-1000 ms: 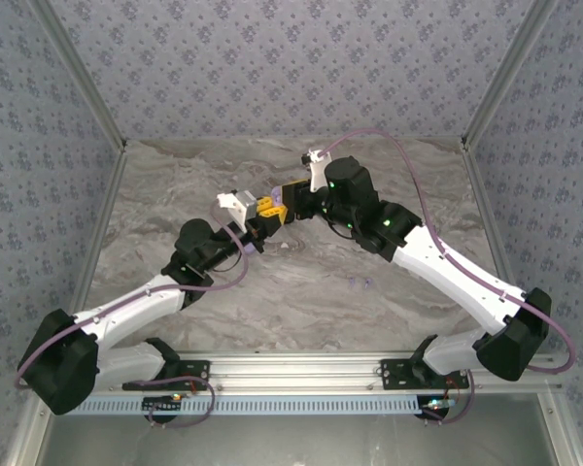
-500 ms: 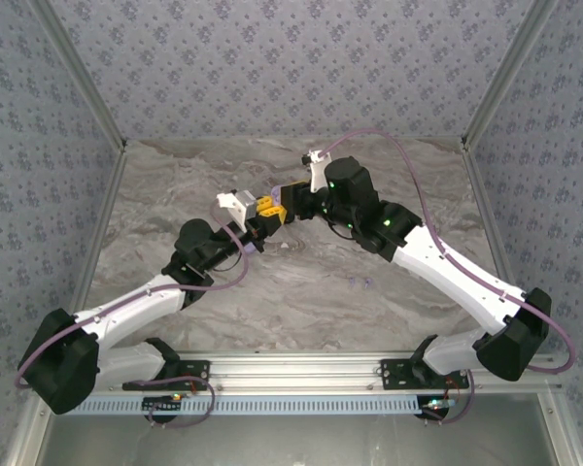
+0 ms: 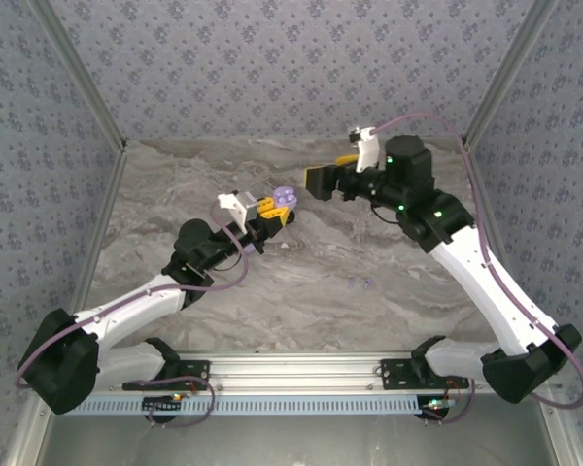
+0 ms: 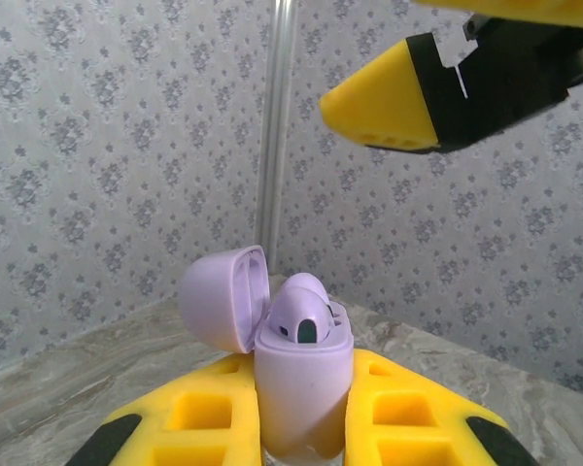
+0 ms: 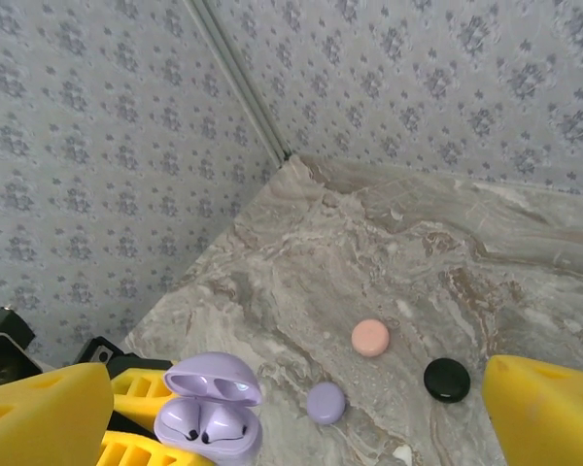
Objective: Insert wireless bluetooth earbuds into charging case
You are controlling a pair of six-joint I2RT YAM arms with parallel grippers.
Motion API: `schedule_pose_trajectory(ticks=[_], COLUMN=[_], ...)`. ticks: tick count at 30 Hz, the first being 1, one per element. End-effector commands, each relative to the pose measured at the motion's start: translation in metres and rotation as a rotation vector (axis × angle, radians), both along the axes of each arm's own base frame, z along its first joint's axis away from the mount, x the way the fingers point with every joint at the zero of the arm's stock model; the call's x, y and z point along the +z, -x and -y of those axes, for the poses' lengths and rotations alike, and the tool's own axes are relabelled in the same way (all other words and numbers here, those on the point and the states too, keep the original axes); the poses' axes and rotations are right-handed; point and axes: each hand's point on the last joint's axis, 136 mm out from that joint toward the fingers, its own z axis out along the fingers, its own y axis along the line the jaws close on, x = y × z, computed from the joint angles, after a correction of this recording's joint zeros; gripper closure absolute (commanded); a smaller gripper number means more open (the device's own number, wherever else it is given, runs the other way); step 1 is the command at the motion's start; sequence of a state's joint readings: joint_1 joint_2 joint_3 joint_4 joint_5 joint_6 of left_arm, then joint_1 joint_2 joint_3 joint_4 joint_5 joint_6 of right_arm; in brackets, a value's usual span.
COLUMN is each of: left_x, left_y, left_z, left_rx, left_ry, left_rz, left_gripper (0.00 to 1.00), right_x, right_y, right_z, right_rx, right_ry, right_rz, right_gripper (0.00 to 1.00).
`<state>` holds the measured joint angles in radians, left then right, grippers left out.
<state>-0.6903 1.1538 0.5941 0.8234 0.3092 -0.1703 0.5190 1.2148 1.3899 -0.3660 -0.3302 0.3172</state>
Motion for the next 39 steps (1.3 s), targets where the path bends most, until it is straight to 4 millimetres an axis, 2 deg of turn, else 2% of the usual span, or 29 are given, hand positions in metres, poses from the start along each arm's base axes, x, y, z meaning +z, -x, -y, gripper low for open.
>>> schedule_pose_trajectory(ticks=[1, 6, 11, 18, 23, 27, 39], left_x=[0.044, 0.052, 0.053, 0.048, 0.044, 0.039, 0.031], left_y=[0.023, 0.035, 0.038, 0.037, 0.036, 0.031, 0.021], left_z=[0.004, 0.010, 0.014, 0.016, 0.017, 0.017, 0.019], left_rx=[-0.107, -0.187, -0.216, -0.225, -0.220, -0.200, -0.172], left_ry=[0.075, 0.072, 0.071, 0.059, 0.044, 0.031, 0.020], left_rz=[0.110, 0.126, 0.123, 0.105, 0.096, 0.087, 0.064], left_gripper=[1.00, 1.00, 1.00, 1.00, 1.00, 1.00, 1.00], right_x=[-0.015, -0.026, -0.032, -0.020, -0.005, -0.001, -0.020], right_y=[0.024, 0.046, 0.056, 0.065, 0.072, 0.080, 0.089], right_z=[-0.008, -0.032, -0.051, -0.071, -0.072, -0.069, -0.059], right_rx=[0.181, 0.362, 0.428, 0.511, 0.540, 0.545, 0.508], right_ry=[-0.029, -0.083, -0.068, -0.070, -0.081, -0.083, -0.040], right_rz=[-0.072, -0.134, -0.146, -0.123, -0.079, -0.066, -0.098], right_gripper=[0.00, 0.00, 0.00, 0.00, 0.00, 0.00, 0.00])
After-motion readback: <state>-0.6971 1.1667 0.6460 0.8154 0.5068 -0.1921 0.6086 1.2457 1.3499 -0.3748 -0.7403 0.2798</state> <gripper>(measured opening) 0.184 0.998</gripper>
